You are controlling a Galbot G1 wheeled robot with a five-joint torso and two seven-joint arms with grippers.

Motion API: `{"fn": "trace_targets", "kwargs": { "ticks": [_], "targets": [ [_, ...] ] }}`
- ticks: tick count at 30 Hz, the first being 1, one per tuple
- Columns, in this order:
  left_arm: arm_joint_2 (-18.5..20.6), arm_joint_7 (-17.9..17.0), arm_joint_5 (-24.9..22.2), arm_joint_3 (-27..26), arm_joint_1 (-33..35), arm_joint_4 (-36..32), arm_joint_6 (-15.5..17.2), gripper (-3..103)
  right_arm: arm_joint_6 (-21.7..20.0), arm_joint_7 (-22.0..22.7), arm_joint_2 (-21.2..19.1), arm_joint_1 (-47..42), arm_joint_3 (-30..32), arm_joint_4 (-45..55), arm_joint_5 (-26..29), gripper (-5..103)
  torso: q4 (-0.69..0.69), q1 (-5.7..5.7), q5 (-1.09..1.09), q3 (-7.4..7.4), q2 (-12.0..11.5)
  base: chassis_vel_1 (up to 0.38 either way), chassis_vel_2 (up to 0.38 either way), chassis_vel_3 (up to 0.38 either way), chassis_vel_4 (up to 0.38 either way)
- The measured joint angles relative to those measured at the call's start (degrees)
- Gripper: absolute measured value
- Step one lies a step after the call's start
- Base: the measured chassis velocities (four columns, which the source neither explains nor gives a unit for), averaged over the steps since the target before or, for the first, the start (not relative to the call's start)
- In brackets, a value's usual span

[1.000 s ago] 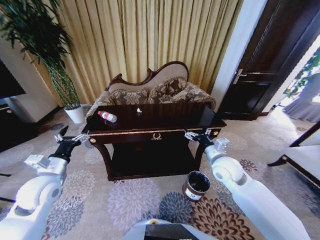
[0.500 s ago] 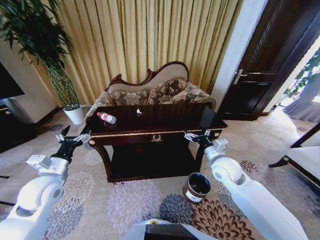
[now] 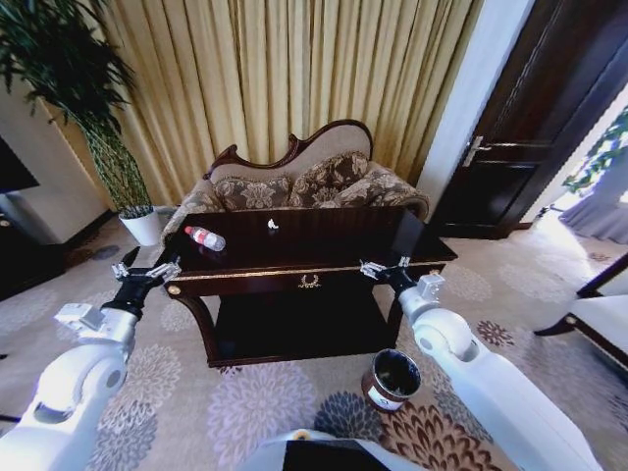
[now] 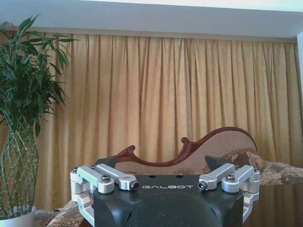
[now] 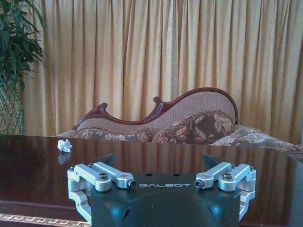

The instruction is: Move to the front of the table and place the trash on the table into the trash bin.

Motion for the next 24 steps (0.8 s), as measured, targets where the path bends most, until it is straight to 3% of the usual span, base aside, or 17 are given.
{"fn": "trace_targets", "kwargs": {
  "ticks": [24],
  "targets": [
    [0.0, -0.1, 0.2, 0.3, -0.1, -0.1, 0.1, 100, 0.3, -0.8, 0.2, -0.1, -0.2, -0.3, -0.5, 100, 0.00, 0.00, 0.00, 0.00, 0.0, -0.092, 0.086, 0.085, -0.086]
  ]
}}
